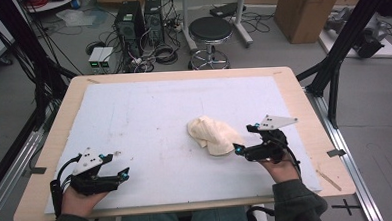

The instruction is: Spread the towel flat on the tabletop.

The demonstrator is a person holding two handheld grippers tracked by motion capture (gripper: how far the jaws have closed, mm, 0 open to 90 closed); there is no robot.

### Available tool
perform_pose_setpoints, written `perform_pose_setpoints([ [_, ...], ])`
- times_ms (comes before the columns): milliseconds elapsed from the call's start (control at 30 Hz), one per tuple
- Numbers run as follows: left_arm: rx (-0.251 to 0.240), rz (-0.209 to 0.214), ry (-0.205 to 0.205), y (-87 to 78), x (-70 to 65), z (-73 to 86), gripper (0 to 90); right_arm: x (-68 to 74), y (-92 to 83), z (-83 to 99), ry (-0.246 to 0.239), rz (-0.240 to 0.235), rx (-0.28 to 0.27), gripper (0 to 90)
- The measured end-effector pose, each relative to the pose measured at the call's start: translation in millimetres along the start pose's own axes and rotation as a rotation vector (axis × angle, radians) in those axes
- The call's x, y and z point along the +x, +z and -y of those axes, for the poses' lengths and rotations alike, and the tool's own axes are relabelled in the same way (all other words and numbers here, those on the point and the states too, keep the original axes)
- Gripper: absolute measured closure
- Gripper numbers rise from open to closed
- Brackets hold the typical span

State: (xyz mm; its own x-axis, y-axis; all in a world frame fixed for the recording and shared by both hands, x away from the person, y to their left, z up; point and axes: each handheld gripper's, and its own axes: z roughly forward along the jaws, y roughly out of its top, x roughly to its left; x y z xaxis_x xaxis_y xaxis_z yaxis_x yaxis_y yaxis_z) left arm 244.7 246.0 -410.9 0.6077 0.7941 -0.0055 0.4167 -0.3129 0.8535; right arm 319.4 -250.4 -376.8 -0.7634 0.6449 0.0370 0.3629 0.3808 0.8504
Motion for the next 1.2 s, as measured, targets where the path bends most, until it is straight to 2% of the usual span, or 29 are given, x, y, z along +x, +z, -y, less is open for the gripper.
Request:
perform_pose_setpoints([
  [200, -0.003, 0.002, -0.005, -0.3, 0.7, 0.4, 25.3, 2.3, 14.8, -13.7, -0.014, -0.021, 0.018, 16.9],
  [333, -0.001, 0.002, -0.001, 0.1, 0.2, 0.1, 25.3, 1.5, 27.1, -29.8, -0.02, -0.048, 0.026, 21.7],
  [433, -0.002, 0.001, -0.002, 0.2, -0.3, 0.1, 25.3, 1.4, 32.8, -33.5, -0.028, -0.051, 0.034, 22.1],
  [500, 0.0, -0.001, 0.001, -0.6, -0.5, 0.4, 25.3, 2.6, 45.0, -36.7, -0.035, -0.06, 0.057, 24.4],
  [667, -0.006, -0.004, -0.002, -3.2, 0.0, 1.1, 25.3, 3.0, 61.3, -38.5, -0.029, -0.073, 0.081, 26.6],
  [700, -0.007, -0.004, -0.001, -3.3, 0.4, 1.0, 25.3, 3.1, 69.8, -39.0, -0.031, -0.077, 0.096, 27.3],
  [733, -0.007, -0.004, -0.002, -3.1, 0.4, 0.9, 25.3, 3.1, 69.8, -39.0, -0.031, -0.077, 0.096, 27.3],
  [900, -0.005, 0.004, 0.0, -1.8, -0.4, 1.0, 25.3, 1.5, 93.4, -36.9, -0.033, -0.08, 0.168, 34.1],
  [967, -0.006, 0.001, -0.001, -1.9, -0.2, 1.0, 25.3, 1.6, 97.2, -36.2, -0.032, -0.074, 0.18, 35.4],
  [1033, -0.006, -0.001, 0.0, -1.8, 0.2, 1.3, 25.3, 1.4, 108.6, -33.8, -0.044, -0.057, 0.21, 42.0],
  [1067, -0.006, -0.001, 0.001, -1.7, 0.3, 1.2, 25.3, 1.4, 108.6, -33.8, -0.044, -0.057, 0.21, 42.0],
  [1200, -0.006, 0.002, 0.002, -1.6, -0.1, 1.0, 25.3, -2.8, 122.3, -28.3, -0.036, -0.042, 0.256, 54.3],
])
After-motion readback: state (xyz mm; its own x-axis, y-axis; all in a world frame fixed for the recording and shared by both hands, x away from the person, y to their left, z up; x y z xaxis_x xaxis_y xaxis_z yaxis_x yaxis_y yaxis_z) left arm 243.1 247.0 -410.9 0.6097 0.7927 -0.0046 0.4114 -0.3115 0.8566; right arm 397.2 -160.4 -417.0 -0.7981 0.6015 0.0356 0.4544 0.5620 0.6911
